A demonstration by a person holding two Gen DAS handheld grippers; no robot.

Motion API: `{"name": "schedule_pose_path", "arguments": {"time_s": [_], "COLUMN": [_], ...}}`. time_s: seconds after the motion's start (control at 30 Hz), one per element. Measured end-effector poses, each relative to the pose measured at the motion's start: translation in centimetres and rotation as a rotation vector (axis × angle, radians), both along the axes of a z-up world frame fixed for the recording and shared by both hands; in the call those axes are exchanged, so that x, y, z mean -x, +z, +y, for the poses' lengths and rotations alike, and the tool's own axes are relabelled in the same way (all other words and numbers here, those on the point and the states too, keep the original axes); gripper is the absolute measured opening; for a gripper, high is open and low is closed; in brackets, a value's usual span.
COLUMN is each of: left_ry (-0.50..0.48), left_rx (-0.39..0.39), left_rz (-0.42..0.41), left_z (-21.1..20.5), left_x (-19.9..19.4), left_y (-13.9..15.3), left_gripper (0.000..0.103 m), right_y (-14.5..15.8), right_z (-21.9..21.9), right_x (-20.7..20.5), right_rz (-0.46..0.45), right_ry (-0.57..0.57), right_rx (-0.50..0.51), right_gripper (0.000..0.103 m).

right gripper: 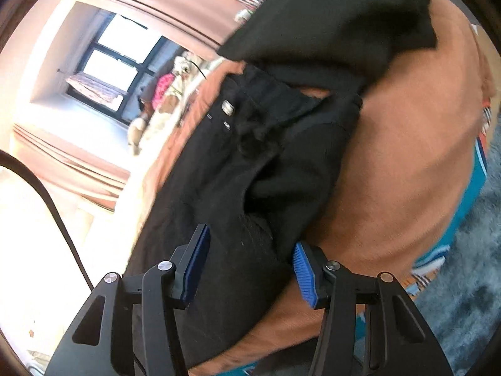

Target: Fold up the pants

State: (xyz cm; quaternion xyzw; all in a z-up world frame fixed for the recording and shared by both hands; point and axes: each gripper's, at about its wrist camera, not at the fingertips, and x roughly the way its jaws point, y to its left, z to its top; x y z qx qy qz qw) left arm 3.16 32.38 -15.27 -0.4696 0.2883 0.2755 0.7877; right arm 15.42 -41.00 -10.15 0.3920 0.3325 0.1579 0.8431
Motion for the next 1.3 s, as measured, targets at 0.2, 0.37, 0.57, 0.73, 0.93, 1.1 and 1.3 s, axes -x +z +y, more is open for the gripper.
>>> {"name": "schedule_pose_path", "arguments": {"time_s": [0.2,0.37,0.57,0.73,0.93,1.1,1.3], "left_ry": [0.012,0.029,0.077,0.112,0.136,0.113,0.103], "left_rx": [0.037,0.039,0.046,0.05,0.023,-0.057,-0.111], "left_rz": [-0.003,-0.02,-0.025,-0.021,0.009,0.007,-0.062], "left_z": [0.4,0.8,1.0,1.3,1.4,1.3,2.0], "left_x": [0.2,0.3,1.6,2.2,2.1,1.1,-0.2], "left_y": [-1.3,-1.4,-1.3,-1.3,-1.2,1.2,5.3], "left_gripper": [0.007,0.008,0.008,0.009,0.008,0.002,0.002], "right_y": [-0.4,1.1,2.7,2.3,1.7,3.0,7.4], "right_z": [-0.1,0.4,0.3,0.4,0.4,0.6,1.2], "right_x": [0.4,-2.3,-0.8,0.1,-1.1,-1.0,-0.9], "right_rz": [0.014,0.041,0.012,0.017,0.042,0.014,-0.088], "right_ry": [0.007,0.018,-0.019,-0.009,0.004,0.006,0.001], "right_rx": [-0.011,0.05,0.034,0.032,0.024,0.055,0.057], "right_gripper": [0.05,0.027,0.017,0.016,0.018,0.009,0.004]}}
